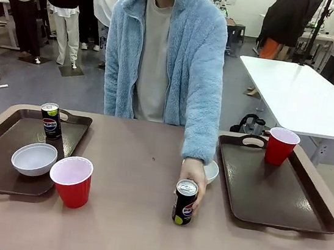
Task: Prepare tableware on both trays.
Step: Pick up a Picnic Bowl from the table and place it on a Handle tray.
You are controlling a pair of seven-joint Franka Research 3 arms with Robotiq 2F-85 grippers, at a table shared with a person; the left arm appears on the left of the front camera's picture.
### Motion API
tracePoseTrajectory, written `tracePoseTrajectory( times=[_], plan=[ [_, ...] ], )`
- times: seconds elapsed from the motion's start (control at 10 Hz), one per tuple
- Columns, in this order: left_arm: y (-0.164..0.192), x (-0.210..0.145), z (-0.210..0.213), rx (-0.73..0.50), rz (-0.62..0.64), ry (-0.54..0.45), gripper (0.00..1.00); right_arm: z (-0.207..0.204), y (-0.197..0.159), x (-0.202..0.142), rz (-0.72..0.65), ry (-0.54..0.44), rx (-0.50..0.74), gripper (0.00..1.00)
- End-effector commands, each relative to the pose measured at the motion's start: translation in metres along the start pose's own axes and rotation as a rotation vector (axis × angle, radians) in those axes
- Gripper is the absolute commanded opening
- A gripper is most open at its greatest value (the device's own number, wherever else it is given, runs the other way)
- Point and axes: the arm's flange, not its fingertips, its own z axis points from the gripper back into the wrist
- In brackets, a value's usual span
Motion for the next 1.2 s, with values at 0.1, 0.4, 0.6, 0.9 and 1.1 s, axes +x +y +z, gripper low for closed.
tracePoseTrajectory(
  times=[0.1,0.4,0.6,0.9,1.1],
  plan=[
    [-0.004,0.002,0.002,0.007,0.018,-0.011,0.94,-0.039,0.018,0.063,0.003,0.036,-0.237,1.0],
    [-0.004,0.002,0.002,0.007,0.018,-0.011,0.94,-0.076,0.025,0.087,0.004,-0.13,-0.475,1.0],
    [-0.004,0.002,0.002,0.007,0.018,-0.011,0.94,-0.058,0.033,0.09,0.039,-0.071,-0.386,1.0],
    [-0.004,0.002,0.002,0.007,0.018,-0.011,0.94,-0.058,0.033,0.09,0.039,-0.071,-0.386,1.0],
    [-0.004,0.002,0.002,0.007,0.018,-0.011,0.94,-0.058,0.033,0.09,0.039,-0.071,-0.386,1.0]
  ],
)
